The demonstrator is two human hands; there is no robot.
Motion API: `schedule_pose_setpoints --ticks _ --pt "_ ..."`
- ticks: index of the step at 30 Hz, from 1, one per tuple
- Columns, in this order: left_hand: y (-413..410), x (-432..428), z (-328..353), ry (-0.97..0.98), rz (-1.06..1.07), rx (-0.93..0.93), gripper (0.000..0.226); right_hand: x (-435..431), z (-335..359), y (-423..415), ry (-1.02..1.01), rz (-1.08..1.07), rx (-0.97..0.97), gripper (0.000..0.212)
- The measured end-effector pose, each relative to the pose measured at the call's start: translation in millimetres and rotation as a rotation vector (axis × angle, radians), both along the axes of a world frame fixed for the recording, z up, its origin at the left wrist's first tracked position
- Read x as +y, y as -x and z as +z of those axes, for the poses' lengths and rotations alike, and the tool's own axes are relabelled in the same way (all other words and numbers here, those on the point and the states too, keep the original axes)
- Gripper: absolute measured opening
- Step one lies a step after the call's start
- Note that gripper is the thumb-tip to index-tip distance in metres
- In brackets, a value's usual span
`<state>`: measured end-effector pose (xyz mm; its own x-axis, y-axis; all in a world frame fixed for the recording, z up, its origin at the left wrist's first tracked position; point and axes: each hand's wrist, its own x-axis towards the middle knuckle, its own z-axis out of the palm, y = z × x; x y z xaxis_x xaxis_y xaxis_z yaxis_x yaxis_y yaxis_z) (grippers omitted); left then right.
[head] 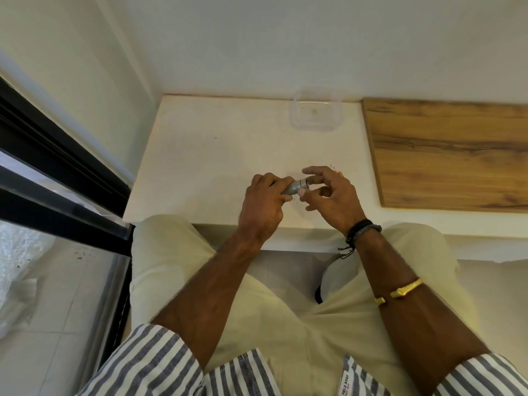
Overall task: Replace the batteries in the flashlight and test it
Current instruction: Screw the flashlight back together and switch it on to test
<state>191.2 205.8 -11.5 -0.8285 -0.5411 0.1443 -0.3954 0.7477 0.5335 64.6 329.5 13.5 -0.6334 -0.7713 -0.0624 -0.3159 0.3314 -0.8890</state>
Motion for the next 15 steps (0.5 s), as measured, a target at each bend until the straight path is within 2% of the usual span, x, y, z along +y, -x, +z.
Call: schedule_pose_setpoints --ticks 3,7,12,14,15 --pt "-1.3 -1.7 0.0 0.006 0.013 -0.011 0.042 -0.4 -1.3 1.1 -0.004 0.023 0.101 0.032" --pt "-1.5 0.4 1.6 0.021 -0.01 0.001 0.041 1.2 -1.1 -0.7 -0.03 -0.028 0.143 0.024" --pt "-0.2 4.4 2.9 0.026 -0.05 0.017 0.039 -1.8 -3.4 -1.6 -0.18 -0.091 0.341 0.058" --pt "0.0 4.3 3.2 0.02 -0.051 0.022 0.038 -2.2 -2.6 -1.8 -0.189 -0.094 0.303 0.06" --pt "0.2 3.6 3.1 0.015 -0.045 0.022 0.039 -1.5 -2.3 -1.8 -0.157 -0.091 0.239 0.052"
